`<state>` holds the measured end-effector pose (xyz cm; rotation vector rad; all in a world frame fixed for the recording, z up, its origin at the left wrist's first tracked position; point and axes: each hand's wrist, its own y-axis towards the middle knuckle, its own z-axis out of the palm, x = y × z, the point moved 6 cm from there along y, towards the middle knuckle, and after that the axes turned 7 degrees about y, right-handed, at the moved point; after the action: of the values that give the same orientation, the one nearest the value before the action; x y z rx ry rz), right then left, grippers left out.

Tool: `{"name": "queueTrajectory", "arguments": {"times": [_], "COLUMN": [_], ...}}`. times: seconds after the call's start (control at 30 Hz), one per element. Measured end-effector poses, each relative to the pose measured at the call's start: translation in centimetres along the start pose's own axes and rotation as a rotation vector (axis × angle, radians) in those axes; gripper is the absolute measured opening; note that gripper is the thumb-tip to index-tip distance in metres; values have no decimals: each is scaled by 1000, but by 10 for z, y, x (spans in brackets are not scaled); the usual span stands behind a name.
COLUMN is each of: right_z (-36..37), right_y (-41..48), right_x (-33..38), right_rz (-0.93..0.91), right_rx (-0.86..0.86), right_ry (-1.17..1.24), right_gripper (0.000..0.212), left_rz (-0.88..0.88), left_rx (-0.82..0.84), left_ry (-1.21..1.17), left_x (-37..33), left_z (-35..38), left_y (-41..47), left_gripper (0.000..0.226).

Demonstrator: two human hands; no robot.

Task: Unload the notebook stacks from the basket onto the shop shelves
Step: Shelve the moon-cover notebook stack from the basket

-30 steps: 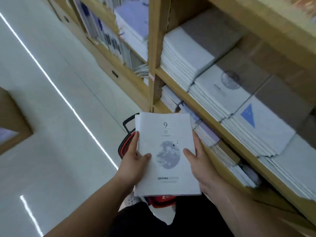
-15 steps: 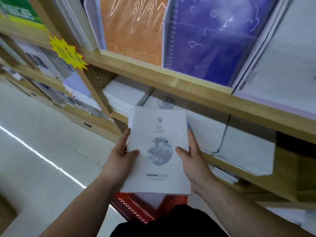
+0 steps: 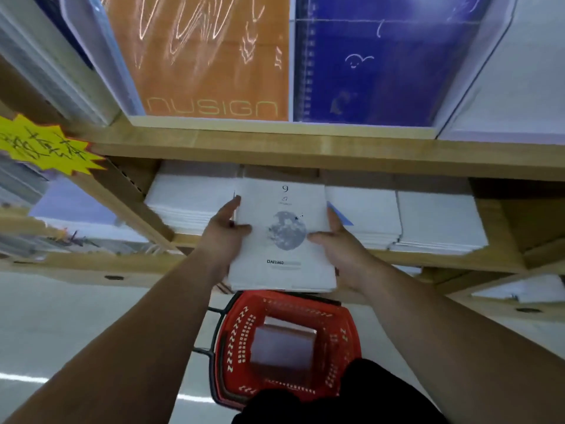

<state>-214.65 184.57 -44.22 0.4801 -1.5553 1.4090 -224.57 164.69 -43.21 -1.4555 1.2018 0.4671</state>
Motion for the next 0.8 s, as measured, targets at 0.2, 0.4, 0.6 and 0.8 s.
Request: {"name": "queueTrajectory", "arguments": {"times": [0.2, 0.4, 0.6, 0.8], "right_z": [2, 18, 10, -1], "right_y": [-14, -23, -3, 6], "right_x": [-32, -57, -49, -43], "right_rz": [94, 206, 141, 41], "right_rx": [-103, -41, -158, -316], "right_ry": [36, -61, 50, 117], "right_gripper": [79, 87, 73, 52], "left_rz": [26, 13, -1, -57], "left_rx": [135, 155, 163, -10], "left_ry": [-59, 39, 15, -357], "left_x": [16, 34, 72, 91], "left_z": [-4, -13, -12, 14], "left_y": [25, 26, -17, -27], "left_gripper": [62, 66, 70, 68]}}
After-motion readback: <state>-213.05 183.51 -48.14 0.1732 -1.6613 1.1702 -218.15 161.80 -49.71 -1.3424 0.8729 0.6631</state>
